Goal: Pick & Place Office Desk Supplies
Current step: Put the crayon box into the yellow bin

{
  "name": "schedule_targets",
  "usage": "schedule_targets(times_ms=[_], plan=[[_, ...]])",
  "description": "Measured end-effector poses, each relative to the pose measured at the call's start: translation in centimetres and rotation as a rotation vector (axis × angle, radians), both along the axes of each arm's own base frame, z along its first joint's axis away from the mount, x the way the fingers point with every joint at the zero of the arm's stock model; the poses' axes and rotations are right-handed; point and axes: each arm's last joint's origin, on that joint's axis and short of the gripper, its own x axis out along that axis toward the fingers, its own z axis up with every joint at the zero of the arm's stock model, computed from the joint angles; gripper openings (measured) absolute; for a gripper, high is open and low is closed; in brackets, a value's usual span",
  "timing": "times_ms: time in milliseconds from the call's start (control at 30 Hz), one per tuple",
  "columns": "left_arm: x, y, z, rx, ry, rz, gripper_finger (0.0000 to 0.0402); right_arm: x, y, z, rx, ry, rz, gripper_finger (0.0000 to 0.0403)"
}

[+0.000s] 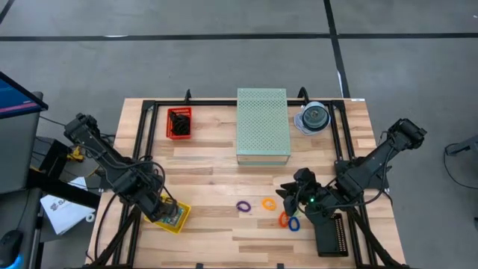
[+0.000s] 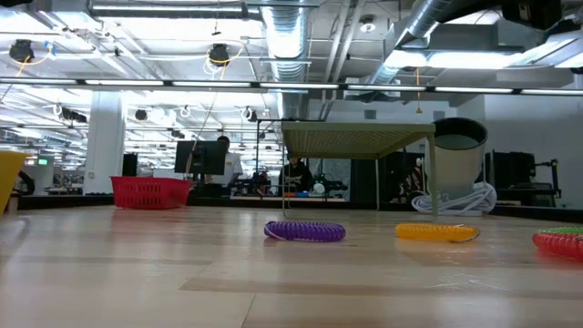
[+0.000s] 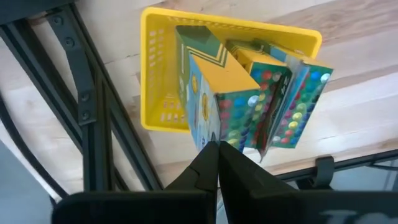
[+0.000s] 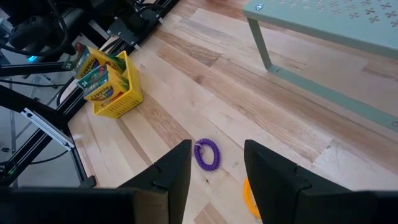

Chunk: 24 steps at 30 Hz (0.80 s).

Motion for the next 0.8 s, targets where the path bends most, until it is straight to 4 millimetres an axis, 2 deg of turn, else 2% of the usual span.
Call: schedule_targets(times_ms=[300, 600, 800], plan=[[-0.1, -0.1, 0.2, -0.051, 0.028, -0.036, 0.0000, 0.0, 0.0, 0.0, 0.001, 0.000, 0.000, 0.0146], [-0.2, 0.2, 0.1, -0.024, 0.033, -0.049, 0.0000, 0.0, 0.0, 0.0, -0.005, 0.002, 0.002, 0.0146], [-0.2, 0.1, -1.1, -0.021, 0.027, -0.065, 0.0000, 0.0, 0.0, 0.0, -0.008, 0.002, 0.004, 0.0146]])
